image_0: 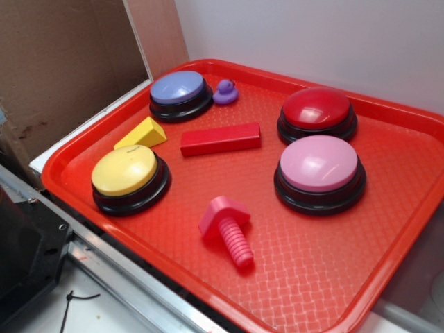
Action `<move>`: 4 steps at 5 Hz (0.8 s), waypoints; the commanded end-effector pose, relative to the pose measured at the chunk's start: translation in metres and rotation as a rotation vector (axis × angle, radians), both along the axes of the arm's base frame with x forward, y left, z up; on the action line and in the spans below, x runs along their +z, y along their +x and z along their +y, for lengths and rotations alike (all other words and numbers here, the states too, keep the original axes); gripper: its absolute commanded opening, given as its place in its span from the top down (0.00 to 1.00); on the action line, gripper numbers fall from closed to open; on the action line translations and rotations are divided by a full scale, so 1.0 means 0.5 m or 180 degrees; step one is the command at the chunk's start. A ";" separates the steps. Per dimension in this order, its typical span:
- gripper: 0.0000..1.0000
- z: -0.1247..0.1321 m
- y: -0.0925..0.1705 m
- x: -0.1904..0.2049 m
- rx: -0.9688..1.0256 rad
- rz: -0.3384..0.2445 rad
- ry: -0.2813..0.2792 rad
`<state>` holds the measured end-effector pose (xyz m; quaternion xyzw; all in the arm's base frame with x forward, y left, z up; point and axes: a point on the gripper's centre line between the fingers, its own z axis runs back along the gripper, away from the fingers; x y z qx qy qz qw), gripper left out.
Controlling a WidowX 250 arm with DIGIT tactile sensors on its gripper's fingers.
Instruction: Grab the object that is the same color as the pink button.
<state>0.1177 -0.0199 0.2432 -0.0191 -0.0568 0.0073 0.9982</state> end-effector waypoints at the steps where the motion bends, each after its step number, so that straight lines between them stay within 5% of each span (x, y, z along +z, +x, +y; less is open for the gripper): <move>1: 0.00 0.000 0.000 0.000 0.0000 0.0000 0.0000; 2: 0.00 -0.059 0.061 -0.008 -0.0335 0.0011 -0.0158; 4: 0.00 -0.253 0.070 -0.035 -0.1286 0.0116 -0.0282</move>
